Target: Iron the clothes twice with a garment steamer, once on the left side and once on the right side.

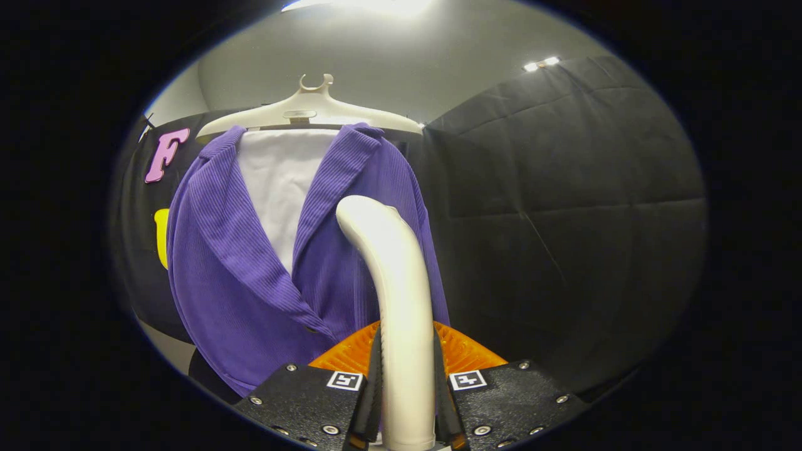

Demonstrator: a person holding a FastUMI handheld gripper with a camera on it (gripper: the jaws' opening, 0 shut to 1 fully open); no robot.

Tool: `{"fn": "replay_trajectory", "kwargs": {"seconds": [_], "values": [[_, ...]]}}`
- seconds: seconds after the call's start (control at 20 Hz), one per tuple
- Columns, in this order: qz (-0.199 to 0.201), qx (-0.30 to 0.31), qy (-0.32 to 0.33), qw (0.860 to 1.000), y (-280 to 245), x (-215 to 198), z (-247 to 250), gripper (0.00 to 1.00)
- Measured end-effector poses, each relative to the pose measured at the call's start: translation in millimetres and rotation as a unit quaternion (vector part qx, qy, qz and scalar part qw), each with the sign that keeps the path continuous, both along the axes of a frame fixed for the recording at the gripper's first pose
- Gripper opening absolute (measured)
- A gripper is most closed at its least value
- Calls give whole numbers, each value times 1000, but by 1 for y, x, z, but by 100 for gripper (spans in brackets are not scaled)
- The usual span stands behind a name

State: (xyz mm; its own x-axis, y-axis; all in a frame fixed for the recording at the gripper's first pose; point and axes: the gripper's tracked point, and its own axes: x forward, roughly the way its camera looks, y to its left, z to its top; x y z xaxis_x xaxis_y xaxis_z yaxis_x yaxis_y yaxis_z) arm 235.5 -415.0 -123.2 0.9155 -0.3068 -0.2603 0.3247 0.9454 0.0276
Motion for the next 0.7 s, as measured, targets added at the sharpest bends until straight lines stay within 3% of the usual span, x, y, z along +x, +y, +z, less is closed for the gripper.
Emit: {"fn": "replay_trajectory", "kwargs": {"seconds": [0.7], "values": [[-14,31,98,995,-10,-42,-111,36]]}}
